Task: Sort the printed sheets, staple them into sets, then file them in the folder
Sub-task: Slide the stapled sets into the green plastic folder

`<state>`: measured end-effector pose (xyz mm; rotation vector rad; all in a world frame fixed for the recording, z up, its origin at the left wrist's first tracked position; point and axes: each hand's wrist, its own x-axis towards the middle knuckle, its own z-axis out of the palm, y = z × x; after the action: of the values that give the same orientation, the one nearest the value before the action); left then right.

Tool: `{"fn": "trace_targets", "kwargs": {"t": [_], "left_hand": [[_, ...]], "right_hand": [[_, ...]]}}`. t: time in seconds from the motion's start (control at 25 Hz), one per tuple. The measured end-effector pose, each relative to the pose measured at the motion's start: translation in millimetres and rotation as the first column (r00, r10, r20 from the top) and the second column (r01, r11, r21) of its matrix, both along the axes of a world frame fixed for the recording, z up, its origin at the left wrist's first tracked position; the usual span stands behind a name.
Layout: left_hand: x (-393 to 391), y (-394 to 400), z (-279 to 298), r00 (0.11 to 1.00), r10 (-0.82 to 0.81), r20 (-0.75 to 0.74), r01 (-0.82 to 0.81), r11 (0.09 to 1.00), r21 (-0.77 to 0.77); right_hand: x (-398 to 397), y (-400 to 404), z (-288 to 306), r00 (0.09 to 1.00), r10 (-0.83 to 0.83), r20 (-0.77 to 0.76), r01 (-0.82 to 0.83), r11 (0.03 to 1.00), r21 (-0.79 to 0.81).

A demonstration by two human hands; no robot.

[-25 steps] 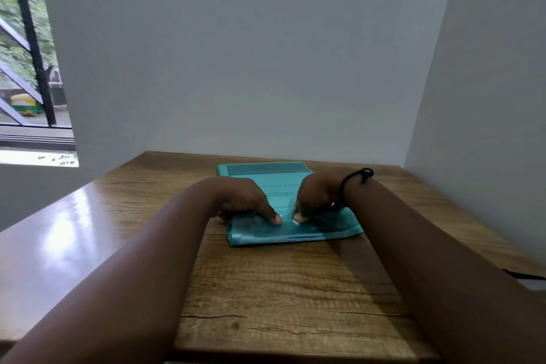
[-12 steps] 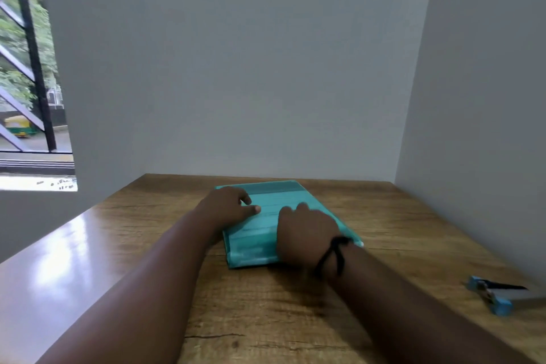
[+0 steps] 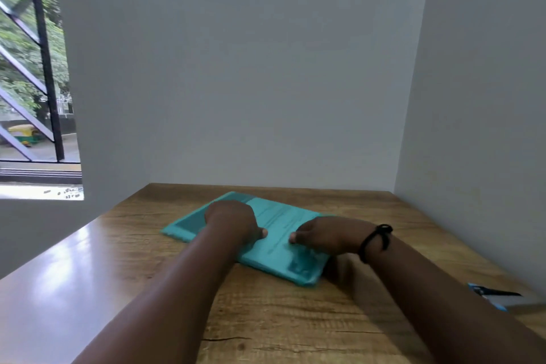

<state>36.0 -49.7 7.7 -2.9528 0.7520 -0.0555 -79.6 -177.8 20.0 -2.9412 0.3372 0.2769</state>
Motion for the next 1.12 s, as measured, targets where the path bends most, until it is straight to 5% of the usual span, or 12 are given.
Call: {"fn": "trace_targets", "kwargs": {"t": [0.16, 0.28, 0.4, 0.52, 0.72, 0.88, 1.12], "left_hand": [[-24, -6, 15, 0.947, -0.183, -0.266, 0.154, 0.98, -0.125], [-29, -5, 20, 0.839, -0.334, -0.43, 0.306, 0.942, -0.137], [-34, -12, 15, 0.76, -0.424, -0.492, 0.419, 0.899, -0.128], [-27, -14, 6, 0.808, -0.411, -0.422, 0.412, 0.906, -0.092], [17, -3, -27, 0.94, -0.1, -0.326, 0.093, 0.995, -0.038], [18, -7, -36, 0.944, -0.122, -0.308, 0.078, 0.985, -0.151], [19, 30, -41, 0.931, -0.292, -0.218, 0.218, 0.926, -0.309]], "right_hand": [[16, -61, -14, 0.97, -0.244, -0.009, 0.238, 0.952, -0.193], [37, -83, -18, 0.92, -0.371, 0.128, 0.392, 0.851, -0.349], [60, -75, -24, 0.881, -0.361, 0.306, 0.453, 0.83, -0.324], [87, -60, -40, 0.905, -0.229, 0.359, 0.337, 0.901, -0.274], [78, -67, -48, 0.966, -0.191, 0.177, 0.188, 0.982, 0.033], [53, -76, -49, 0.963, -0.261, 0.061, 0.261, 0.965, 0.009], [34, -69, -59, 0.961, -0.217, 0.174, 0.223, 0.975, -0.015]]}}
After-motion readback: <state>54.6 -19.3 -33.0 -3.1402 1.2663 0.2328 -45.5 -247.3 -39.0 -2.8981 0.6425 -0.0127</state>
